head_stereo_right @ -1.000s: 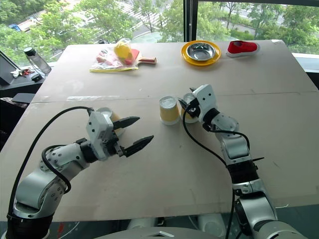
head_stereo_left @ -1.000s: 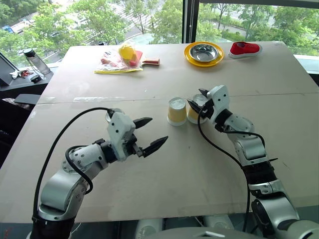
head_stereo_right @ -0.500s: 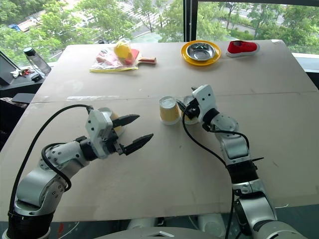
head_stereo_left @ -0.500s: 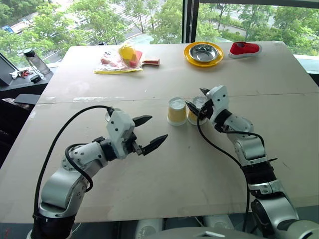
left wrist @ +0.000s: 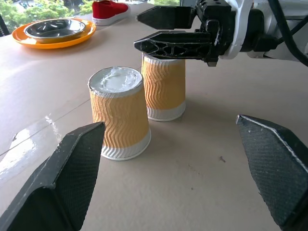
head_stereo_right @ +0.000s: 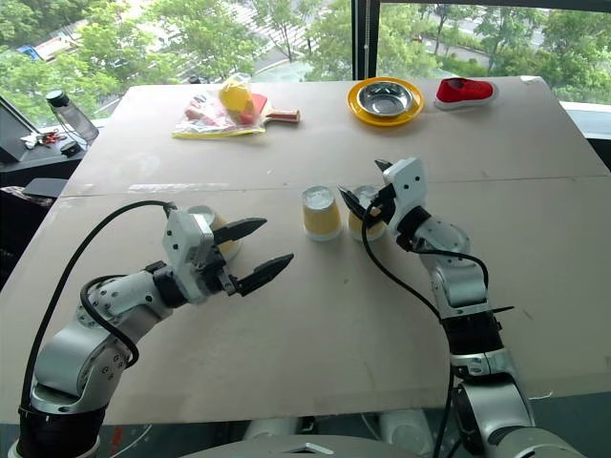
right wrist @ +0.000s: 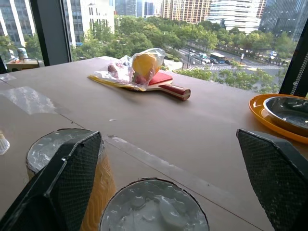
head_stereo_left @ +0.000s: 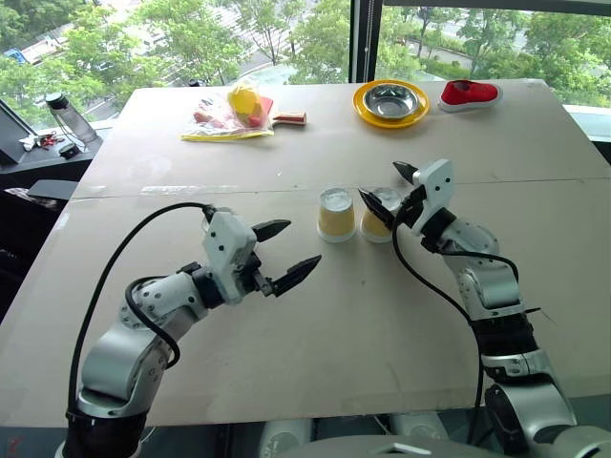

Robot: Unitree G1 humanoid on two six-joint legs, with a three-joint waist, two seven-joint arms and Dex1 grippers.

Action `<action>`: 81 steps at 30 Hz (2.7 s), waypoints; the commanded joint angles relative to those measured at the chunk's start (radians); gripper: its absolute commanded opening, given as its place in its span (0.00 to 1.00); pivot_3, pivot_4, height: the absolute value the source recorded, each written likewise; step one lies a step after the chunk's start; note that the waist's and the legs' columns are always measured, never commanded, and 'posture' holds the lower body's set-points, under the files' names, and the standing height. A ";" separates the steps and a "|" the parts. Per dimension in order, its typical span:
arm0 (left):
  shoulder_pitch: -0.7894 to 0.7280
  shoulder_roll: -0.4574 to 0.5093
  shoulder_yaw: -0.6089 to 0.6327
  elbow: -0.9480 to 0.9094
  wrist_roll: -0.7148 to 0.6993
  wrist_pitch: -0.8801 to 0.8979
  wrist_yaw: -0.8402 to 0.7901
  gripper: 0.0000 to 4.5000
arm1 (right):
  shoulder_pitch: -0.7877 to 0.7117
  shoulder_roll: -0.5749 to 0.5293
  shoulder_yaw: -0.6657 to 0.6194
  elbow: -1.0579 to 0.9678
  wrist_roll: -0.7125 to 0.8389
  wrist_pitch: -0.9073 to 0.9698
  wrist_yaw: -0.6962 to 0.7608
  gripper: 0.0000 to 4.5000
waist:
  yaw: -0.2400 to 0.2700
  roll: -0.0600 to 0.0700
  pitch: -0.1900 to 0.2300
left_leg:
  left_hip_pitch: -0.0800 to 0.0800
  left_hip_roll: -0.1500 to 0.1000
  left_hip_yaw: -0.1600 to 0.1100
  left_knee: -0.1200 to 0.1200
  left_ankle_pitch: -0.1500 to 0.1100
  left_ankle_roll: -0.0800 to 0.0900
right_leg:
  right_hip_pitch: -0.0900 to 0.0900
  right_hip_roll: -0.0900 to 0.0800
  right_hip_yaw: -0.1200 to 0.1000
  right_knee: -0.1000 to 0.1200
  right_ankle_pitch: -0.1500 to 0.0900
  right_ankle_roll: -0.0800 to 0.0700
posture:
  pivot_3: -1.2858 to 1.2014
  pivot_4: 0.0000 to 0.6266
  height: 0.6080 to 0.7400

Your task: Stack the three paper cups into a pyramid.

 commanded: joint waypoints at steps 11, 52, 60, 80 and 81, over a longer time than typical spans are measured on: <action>0.083 -0.213 0.131 -0.059 0.243 -0.175 0.383 1.00 | 0.220 -0.295 -0.182 -0.277 0.438 0.133 0.452 0.99 | 0.011 -0.002 0.000 | -0.001 0.000 -0.003 0.000 0.000 0.001 | 0.003 -0.001 0.000 -0.004 0.000 0.000 | 0.52 0.24 1.00; -0.047 -0.330 0.066 0.326 0.369 -0.354 0.433 1.00 | 0.406 -0.388 -0.235 -0.400 0.544 0.098 0.630 0.99 | 0.030 -0.004 0.000 | -0.001 -0.001 -0.005 0.002 0.000 0.000 | 0.006 -0.001 -0.006 -0.005 0.000 0.000 | 0.52 0.24 1.00; -0.060 -0.340 0.074 0.345 0.376 -0.384 0.450 0.63 | 0.389 -0.391 -0.229 -0.406 0.559 0.123 0.613 1.00 | 0.030 -0.004 0.000 | -0.001 -0.001 -0.005 0.002 0.000 0.000 | 0.006 -0.001 -0.006 -0.005 0.000 0.000 | 0.52 0.24 1.00; -0.549 -0.204 -0.036 0.342 0.194 -0.090 0.226 0.56 | 0.379 -0.355 -0.293 -0.377 0.599 0.114 0.562 1.00 | 0.033 -0.004 0.000 | -0.002 -0.004 -0.007 0.006 0.000 0.000 | 0.007 -0.001 -0.009 -0.004 0.000 0.000 | 0.52 0.24 1.00; -0.572 -0.203 -0.047 0.351 0.190 -0.081 0.208 0.56 | 0.378 -0.354 -0.297 -0.377 0.599 0.115 0.557 1.00 | 0.033 -0.004 0.000 | -0.003 -0.004 -0.007 0.006 0.000 0.000 | 0.007 0.000 -0.009 -0.004 0.000 0.000 | 0.52 0.24 1.00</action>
